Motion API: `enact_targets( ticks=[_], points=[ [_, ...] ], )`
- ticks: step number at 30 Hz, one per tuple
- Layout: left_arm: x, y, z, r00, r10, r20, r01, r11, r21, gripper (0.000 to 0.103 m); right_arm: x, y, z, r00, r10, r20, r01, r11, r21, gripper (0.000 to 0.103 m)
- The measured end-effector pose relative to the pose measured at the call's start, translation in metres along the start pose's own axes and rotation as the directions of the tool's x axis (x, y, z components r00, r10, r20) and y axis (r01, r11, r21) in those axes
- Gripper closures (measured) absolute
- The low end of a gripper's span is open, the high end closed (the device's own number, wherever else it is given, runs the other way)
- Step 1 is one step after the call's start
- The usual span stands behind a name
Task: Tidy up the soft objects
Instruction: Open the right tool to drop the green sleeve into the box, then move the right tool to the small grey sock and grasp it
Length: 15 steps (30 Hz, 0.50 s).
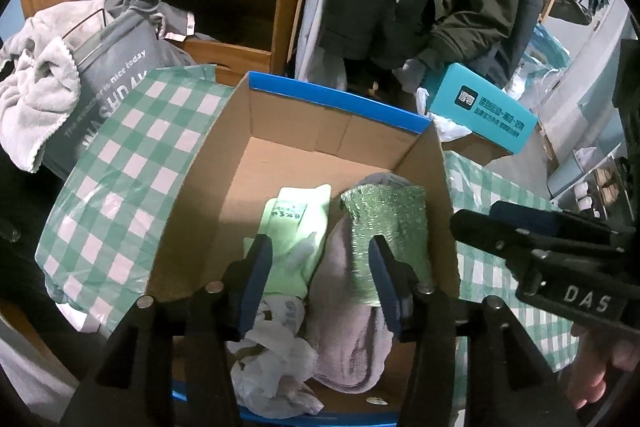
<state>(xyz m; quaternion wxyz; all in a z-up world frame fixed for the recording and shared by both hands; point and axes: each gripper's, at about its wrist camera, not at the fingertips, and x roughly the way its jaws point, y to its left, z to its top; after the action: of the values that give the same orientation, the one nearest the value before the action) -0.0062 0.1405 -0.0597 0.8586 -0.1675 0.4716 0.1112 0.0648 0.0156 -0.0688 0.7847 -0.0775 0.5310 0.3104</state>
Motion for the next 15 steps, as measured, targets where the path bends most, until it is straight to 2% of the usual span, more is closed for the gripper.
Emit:
enact_targets(
  ticks=[2,8,15],
  points=[
    [0.0,-0.004,-0.001,1.0,-0.004,0.001,0.004,1.0,0.005,0.049,-0.004,-0.006,-0.001,1.0,-0.008,0.008,0.008,1.0,0.012,0.043],
    [-0.003,-0.022,-0.003,0.999,-0.032,0.002,0.032,0.999,0.029,0.048,-0.016,-0.022,-0.007,0.999,-0.026,0.026,0.025,0.999,0.042,0.036],
    [-0.001,-0.046,-0.009,0.997,-0.072,-0.017,0.073,0.996,0.056,0.044,-0.026,-0.051,-0.021,0.997,-0.074,0.03,0.072,0.994,0.087,0.035]
  ],
)
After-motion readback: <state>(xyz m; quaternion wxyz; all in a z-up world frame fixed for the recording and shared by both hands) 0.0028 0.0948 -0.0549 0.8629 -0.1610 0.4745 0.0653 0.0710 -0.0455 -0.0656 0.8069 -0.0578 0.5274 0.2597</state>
